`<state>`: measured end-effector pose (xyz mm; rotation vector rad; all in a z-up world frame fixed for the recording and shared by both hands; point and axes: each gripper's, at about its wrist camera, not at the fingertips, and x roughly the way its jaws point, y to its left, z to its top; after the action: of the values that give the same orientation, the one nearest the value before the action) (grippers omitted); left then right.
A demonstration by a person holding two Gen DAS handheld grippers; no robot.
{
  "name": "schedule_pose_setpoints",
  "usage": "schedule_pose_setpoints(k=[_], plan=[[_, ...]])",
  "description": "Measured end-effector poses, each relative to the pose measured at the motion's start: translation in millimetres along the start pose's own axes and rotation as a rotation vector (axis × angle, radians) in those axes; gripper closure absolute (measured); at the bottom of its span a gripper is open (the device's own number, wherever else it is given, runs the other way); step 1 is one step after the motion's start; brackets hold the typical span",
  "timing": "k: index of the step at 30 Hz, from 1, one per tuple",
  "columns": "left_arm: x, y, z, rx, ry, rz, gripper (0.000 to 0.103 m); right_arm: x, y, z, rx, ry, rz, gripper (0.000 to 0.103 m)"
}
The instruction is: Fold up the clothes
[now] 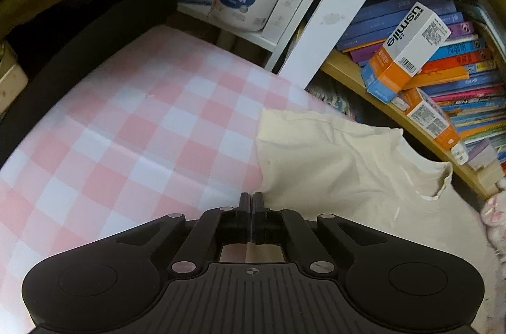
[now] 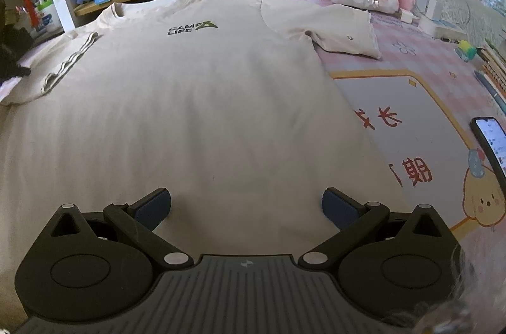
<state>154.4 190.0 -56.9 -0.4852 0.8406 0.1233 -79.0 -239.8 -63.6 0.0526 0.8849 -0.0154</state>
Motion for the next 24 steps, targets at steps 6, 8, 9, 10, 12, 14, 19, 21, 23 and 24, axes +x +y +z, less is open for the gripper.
schedule_pose_setpoints(k=[6, 8, 9, 10, 12, 14, 19, 21, 23, 24], plan=[[-1.3, -5.0, -1.4, 0.026, -0.002, 0.026, 0.102, -1.0, 0.2, -3.0, -0.037, 0.006, 0.005, 0.0], [-5.4, -6.8, -1.0, 0.026, -0.005, 0.046, 0.099, -2.0, -1.5, -2.5, -0.041, 0.003, 0.015, 0.0], [-10.0, -7.7, -1.0, 0.029, -0.014, 0.052, 0.099, -2.6, -2.5, -2.2, -0.043, 0.0, 0.02, 0.0], [-15.9, -8.7, -1.3, 0.033, -0.026, 0.054, 0.099, -3.7, -4.0, -1.8, -0.044, -0.005, 0.025, 0.0], [-32.2, -11.3, -3.8, 0.046, -0.054, 0.058, 0.095, -6.3, -8.4, -0.7, -0.044, -0.021, 0.032, 0.0], [-52.0, -14.6, -11.1, 0.065, -0.083, 0.058, 0.089, -7.6, -12.7, 1.0, -0.039, -0.032, 0.039, 0.0], [-98.3, -28.8, -50.2, 0.129, -0.129, 0.047, 0.07, -7.1, -23.5, 6.8, -0.027, -0.057, 0.074, 0.0], [-111.9, -34.4, -68.4, 0.135, -0.129, 0.04, 0.07, -6.0, -27.2, 10.1, -0.03, -0.066, 0.091, 0.0], [-123.4, -40.1, -85.8, 0.134, -0.127, 0.037, 0.069, -4.6, -30.6, 13.6, -0.04, -0.073, 0.115, 0.0], [-128.8, -42.4, -94.5, 0.131, -0.127, 0.037, 0.069, -4.0, -31.7, 14.9, -0.046, -0.076, 0.126, 0.0]])
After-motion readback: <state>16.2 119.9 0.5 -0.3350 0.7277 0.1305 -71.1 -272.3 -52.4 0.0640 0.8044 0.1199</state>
